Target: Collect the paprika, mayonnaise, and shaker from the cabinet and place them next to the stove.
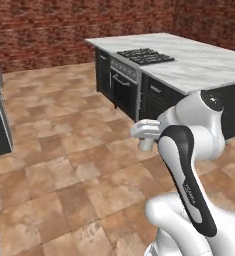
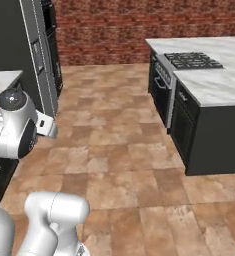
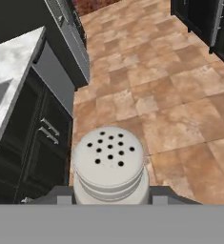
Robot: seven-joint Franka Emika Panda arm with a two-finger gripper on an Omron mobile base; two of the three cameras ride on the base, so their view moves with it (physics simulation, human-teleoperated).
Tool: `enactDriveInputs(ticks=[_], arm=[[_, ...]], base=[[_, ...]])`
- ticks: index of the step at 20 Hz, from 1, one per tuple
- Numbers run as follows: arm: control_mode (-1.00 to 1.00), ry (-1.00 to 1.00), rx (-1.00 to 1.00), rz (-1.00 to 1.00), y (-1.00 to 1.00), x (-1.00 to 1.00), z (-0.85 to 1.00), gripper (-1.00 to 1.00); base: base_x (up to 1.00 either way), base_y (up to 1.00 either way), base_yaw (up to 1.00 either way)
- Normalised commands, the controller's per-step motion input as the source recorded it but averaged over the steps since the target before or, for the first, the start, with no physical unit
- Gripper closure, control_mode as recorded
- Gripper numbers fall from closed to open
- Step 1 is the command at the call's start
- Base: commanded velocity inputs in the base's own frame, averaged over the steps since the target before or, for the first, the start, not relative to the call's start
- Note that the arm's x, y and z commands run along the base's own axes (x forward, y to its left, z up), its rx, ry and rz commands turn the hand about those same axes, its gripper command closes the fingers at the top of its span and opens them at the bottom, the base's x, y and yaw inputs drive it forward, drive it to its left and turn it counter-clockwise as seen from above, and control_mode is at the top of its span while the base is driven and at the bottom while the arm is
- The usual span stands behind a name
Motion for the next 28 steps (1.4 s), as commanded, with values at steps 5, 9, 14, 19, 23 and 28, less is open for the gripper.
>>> enactDriveInputs(ticks=[5, 9, 14, 19, 23, 28], arm=[[1.0, 0.0, 0.0, 0.0, 0.0, 0.0, 0.0, 1.0], [1.0, 0.0, 0.0, 0.0, 0.0, 0.0, 0.0, 1.0], [1.0, 0.0, 0.0, 0.0, 0.0, 0.0, 0.0, 1.0], [1.0, 0.0, 0.0, 0.0, 0.0, 0.0, 0.0, 1.0], [1.0, 0.0, 0.0, 0.0, 0.0, 0.0, 0.0, 1.0], [1.0, 0.0, 0.0, 0.0, 0.0, 0.0, 0.0, 1.0]], base=[[0.49, 0.33, -0.61], [0.84, 0.62, -0.48], [0.98, 0.74, -0.41], [1.0, 0.87, -0.35], [0.97, 0.96, -0.32], [0.93, 1.0, -0.29]])
